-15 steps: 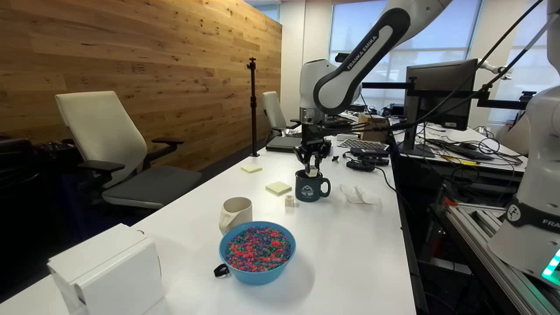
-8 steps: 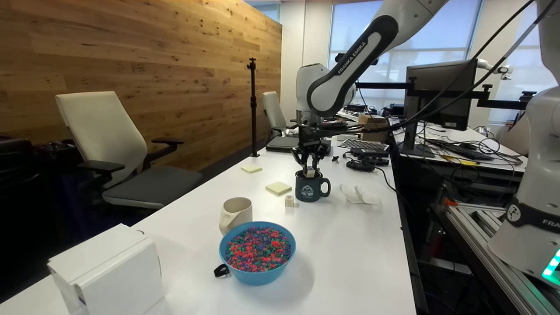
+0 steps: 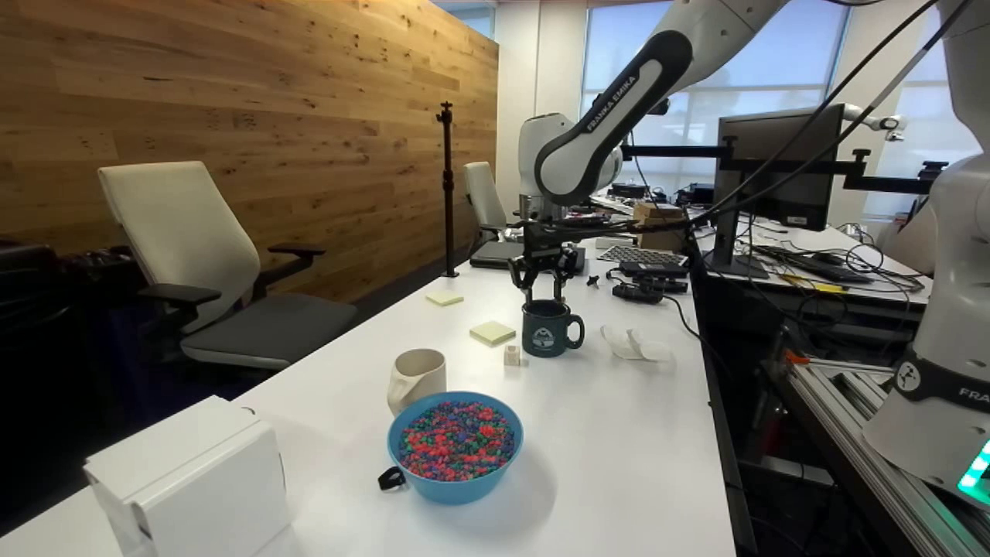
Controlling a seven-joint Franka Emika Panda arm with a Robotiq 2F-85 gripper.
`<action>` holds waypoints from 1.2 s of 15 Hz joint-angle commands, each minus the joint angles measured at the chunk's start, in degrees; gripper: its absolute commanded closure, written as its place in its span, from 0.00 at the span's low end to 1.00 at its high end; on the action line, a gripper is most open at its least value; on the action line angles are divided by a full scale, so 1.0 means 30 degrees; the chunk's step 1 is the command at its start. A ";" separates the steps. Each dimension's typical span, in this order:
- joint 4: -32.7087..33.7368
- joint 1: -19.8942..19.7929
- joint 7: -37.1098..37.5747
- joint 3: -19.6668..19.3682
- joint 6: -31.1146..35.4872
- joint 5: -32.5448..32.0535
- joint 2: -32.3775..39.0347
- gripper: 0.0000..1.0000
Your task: Put the block inside the mug
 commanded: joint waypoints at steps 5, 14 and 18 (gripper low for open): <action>0.0662 -0.0105 -0.0043 0.0021 -0.0636 0.0885 -0.0026 0.00; -0.3206 0.2712 -0.0769 0.1700 -0.0034 -0.0981 -0.3811 0.00; -0.4020 0.3599 -0.0954 0.2788 -0.0185 -0.1538 -0.4761 0.00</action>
